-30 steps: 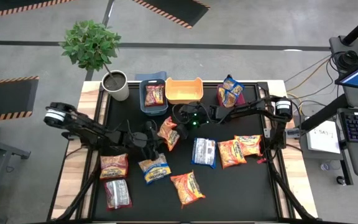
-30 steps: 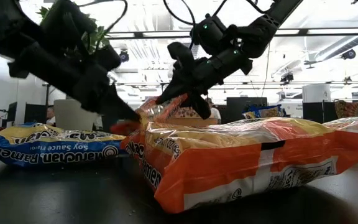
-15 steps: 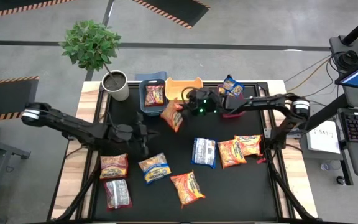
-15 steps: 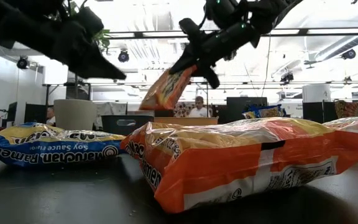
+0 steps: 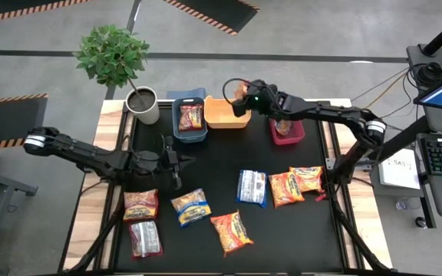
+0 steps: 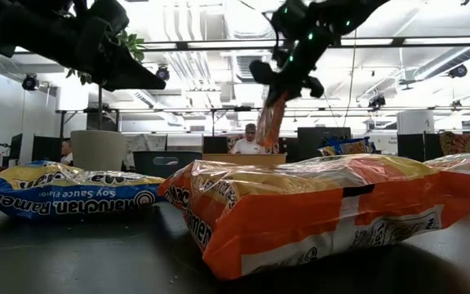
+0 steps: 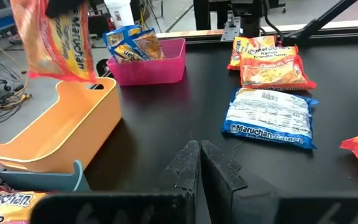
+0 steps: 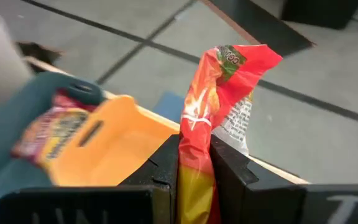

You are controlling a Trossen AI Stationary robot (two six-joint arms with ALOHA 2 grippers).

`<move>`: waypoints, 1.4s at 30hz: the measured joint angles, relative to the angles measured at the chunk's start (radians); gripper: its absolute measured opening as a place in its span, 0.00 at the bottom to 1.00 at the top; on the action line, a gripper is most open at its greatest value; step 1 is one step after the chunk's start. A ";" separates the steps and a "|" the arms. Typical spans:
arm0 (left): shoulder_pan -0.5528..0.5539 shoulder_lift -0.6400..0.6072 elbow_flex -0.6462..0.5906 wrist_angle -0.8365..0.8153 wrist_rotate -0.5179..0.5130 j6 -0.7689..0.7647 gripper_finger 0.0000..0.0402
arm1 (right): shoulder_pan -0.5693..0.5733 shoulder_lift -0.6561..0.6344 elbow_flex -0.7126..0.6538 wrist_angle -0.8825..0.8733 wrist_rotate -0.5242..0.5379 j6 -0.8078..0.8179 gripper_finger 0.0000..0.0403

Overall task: Sort Maruchan noodles
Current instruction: Put the orange noodle pack into the yellow bin

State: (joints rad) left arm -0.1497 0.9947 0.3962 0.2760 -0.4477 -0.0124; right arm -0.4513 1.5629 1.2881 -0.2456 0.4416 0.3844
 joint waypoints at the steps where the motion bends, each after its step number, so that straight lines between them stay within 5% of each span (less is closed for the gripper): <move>1: 0.000 0.000 0.000 0.000 0.000 0.000 0.00 | -0.008 0.013 0.000 -0.003 -0.005 0.009 0.14; 14: 0.000 0.000 0.000 0.000 0.000 0.000 0.00 | -0.017 0.170 -0.001 -0.007 0.014 0.051 0.15; 30: 0.000 0.000 0.000 0.000 0.000 -0.004 0.00 | -0.016 0.182 -0.001 -0.014 0.030 0.051 0.24; 42: 0.000 0.000 0.000 -0.002 0.001 -0.030 0.00 | -0.003 0.163 0.144 -0.266 0.031 0.030 0.24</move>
State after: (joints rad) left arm -0.1497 0.9951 0.3962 0.2745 -0.4469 -0.0422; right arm -0.4547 1.7261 1.4317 -0.5120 0.4724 0.4143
